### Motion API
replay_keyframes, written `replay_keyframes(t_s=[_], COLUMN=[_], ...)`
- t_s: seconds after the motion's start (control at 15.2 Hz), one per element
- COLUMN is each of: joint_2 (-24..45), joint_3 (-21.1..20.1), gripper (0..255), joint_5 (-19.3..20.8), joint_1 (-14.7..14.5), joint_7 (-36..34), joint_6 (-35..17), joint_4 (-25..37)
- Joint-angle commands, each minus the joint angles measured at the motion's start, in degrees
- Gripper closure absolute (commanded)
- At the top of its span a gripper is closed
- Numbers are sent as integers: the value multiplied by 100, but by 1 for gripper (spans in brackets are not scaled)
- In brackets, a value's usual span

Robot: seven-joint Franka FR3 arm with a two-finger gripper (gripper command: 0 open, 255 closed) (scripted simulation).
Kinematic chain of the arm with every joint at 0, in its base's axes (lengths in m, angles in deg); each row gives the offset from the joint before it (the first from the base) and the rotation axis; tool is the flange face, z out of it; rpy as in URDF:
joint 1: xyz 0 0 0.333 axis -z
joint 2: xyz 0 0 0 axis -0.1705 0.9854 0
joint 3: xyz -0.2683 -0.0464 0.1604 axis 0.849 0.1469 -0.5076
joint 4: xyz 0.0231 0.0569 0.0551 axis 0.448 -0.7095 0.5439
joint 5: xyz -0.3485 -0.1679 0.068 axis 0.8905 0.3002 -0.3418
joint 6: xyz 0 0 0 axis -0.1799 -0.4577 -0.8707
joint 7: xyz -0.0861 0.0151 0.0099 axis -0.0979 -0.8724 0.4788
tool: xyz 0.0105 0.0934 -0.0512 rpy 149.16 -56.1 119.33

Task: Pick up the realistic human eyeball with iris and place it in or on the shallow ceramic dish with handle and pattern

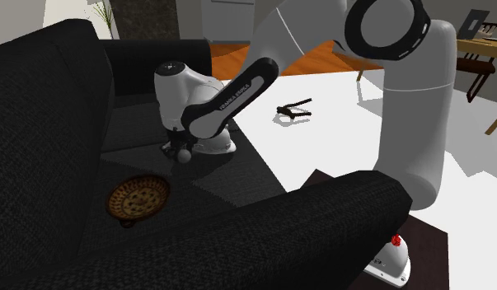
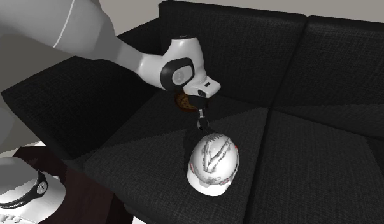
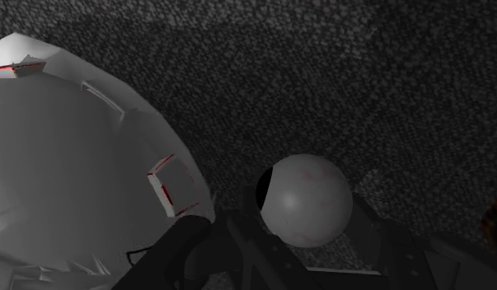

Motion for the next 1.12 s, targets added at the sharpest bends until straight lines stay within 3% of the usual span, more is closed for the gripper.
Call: replay_keyframes(t_s=[0.0, 0.99, 1.06], joint_2=[-112, -711, -646], joint_3=[-40, -235, -272], gripper=[255, 255, 255], joint_5=[-91, -646, -599], joint_1=[33, 152, 54], joint_7=[83, 597, 457], joint_6=[102, 964, 1027], joint_4=[6, 376, 463])
